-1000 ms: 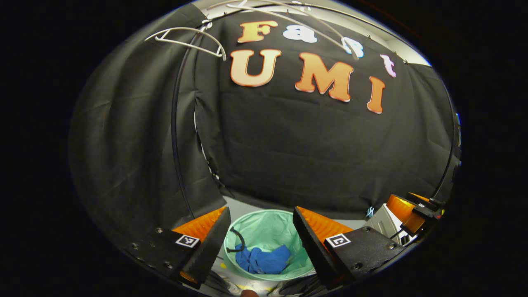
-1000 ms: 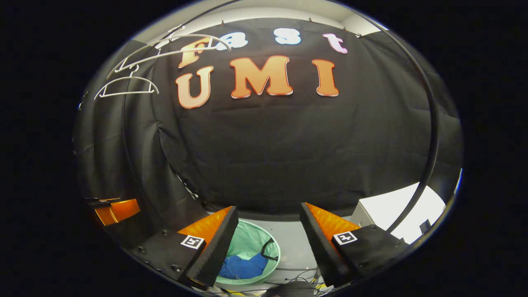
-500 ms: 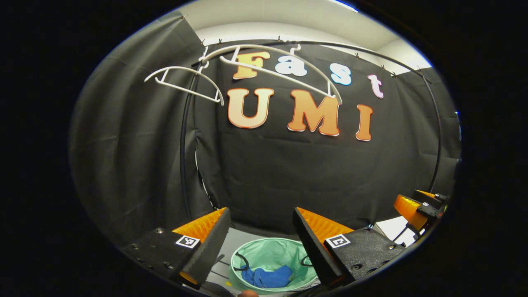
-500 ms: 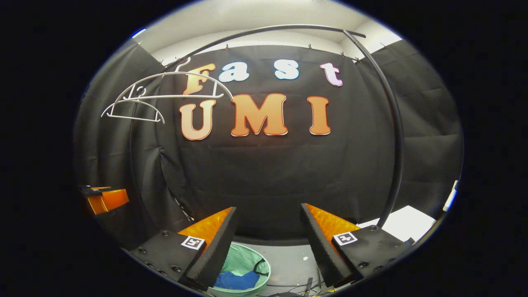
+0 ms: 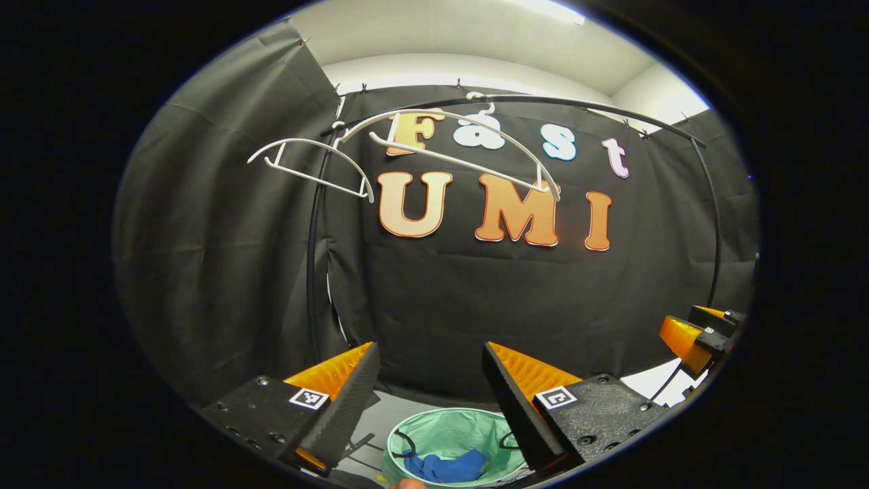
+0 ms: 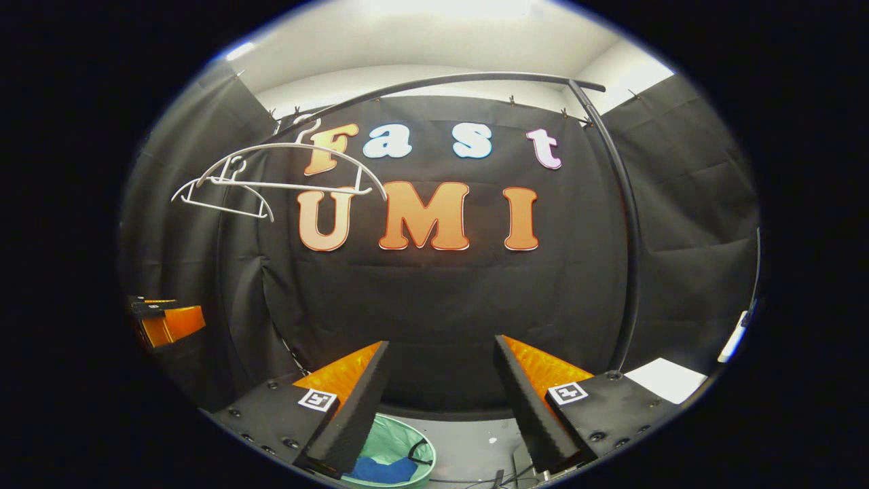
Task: Grasp the clothes on the hanger with both hands and then place them into the laundry hamper below.
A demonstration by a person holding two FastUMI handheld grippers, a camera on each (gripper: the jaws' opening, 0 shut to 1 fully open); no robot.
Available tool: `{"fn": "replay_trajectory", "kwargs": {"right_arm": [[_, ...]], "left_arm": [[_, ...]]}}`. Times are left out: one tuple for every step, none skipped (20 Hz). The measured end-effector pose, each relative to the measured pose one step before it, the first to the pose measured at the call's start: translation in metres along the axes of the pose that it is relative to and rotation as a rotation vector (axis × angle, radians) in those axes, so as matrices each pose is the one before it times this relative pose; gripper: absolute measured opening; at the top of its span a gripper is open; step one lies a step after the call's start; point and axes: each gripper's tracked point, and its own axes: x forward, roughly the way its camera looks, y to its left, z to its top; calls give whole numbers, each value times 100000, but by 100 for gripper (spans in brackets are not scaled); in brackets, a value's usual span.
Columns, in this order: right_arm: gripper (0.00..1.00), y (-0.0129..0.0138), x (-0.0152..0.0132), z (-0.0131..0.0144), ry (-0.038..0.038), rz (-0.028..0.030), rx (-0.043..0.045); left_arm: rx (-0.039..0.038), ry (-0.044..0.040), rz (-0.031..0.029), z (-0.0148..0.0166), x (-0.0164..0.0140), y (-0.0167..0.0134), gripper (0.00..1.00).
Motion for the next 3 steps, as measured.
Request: {"fn": "replay_trajectory", "kwargs": {"right_arm": [[89, 12, -72, -129, 96, 32, -80], [89, 55, 123, 64, 58, 110, 336], [89, 81, -59, 1, 66, -5, 416]], "left_arm": [[-114, -229, -305, 129, -30, 9, 96], [-15, -142, -214, 1, -15, 17, 96], [11, -35, -180, -60, -5, 12, 94]]}}
